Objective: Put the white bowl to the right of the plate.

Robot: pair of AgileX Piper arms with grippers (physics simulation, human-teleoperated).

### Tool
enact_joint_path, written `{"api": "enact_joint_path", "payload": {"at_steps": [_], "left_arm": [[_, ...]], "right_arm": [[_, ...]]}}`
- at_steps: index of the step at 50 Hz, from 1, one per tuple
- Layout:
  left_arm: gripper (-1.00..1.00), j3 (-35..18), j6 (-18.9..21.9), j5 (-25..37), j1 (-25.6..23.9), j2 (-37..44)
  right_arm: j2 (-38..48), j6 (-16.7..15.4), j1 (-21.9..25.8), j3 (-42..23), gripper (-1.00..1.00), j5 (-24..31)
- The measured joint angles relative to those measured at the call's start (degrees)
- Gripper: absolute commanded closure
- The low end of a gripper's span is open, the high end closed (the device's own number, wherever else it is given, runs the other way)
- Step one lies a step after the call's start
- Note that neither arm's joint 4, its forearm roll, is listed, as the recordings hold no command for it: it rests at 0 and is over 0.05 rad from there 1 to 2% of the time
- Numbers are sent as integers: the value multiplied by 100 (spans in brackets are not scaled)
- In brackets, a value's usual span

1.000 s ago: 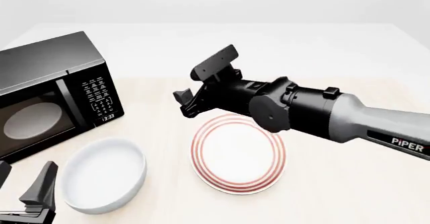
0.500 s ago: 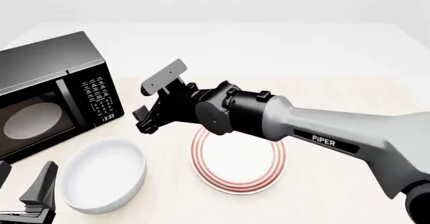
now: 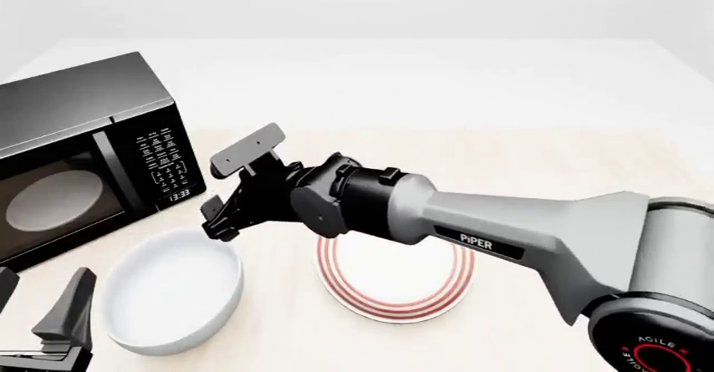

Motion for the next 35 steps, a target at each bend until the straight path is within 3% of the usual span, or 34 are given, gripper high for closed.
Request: {"api": "enact_joint_path", "payload": {"at_steps": [35], "left_arm": [[-100, 0, 0, 0, 0, 0]], "right_arm": [[709, 622, 144, -140, -100, -188]]}}
